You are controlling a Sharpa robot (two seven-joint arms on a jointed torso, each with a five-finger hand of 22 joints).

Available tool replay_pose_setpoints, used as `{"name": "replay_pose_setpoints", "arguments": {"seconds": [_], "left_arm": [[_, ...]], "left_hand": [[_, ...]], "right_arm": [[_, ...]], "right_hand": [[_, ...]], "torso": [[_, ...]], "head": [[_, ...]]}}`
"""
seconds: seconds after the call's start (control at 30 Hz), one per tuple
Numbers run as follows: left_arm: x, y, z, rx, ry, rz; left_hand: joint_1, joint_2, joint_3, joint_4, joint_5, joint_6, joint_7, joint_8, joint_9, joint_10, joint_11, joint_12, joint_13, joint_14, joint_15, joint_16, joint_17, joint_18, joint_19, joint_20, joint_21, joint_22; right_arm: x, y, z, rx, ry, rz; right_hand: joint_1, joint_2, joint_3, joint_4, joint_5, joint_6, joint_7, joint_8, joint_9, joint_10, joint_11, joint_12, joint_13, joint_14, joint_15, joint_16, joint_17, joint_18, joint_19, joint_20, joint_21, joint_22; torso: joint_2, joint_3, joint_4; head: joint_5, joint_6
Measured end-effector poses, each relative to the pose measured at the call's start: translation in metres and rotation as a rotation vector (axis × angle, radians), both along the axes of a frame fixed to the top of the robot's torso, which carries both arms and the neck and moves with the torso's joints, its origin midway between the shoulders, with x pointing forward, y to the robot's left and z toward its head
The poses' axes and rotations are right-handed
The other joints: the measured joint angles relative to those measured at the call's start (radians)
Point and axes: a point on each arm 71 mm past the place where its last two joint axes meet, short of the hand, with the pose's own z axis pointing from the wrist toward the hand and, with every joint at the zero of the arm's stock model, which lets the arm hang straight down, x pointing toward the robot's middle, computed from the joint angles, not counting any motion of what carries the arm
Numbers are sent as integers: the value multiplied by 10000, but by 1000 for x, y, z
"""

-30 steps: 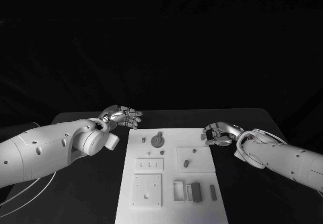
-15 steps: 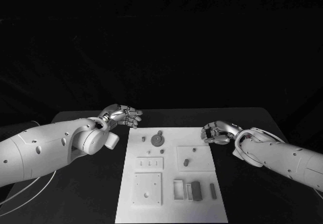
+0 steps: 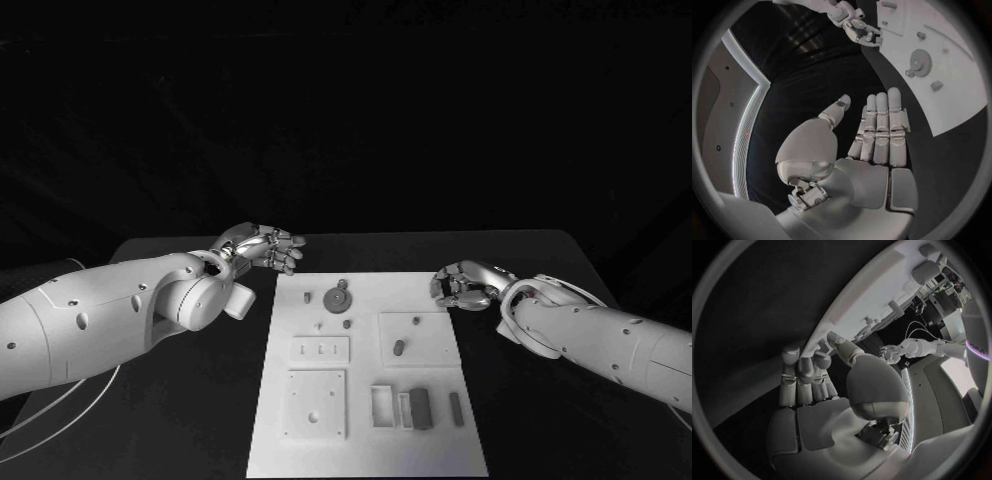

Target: Assemble the parts on the task board

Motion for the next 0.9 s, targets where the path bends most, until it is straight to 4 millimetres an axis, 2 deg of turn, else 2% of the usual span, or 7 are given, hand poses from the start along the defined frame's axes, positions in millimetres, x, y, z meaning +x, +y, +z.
{"name": "replay_pose_setpoints", "arguments": {"seconds": [0.23, 0.9], "left_arm": [[0, 0, 0, 4, -1, -12], [0, 0, 0, 18, -4, -11]], "left_hand": [[0, 0, 0, 0, 0, 0, 0, 0, 0, 0, 0, 0, -1, -2, -2, 0, 9, 22, 1, 0, 0, 0], [0, 0, 0, 0, 0, 0, 0, 0, 18, 0, -1, 0, 17, -5, -5, 0, 18, -28, 1, 1, 1, -1]], "right_arm": [[0, 2, -1, -25, 2, 40], [2, 6, -1, -40, -86, 14]], "right_hand": [[2, 103, 0, 0, 0, 155, -6, 123, 60, 36, -35, 0, 5, 17, -15, 38, -1, 24, 16, 13, 3, 0], [-103, 99, -57, 0, -117, 245, 15, 176, 107, 36, -36, 38, 13, 24, -7, 77, -28, 27, 89, -54, 93, 0]], "torso": [[0, 6, -8], [-2, 10, -6]], "head": [[3, -15], [-15, -54]]}}
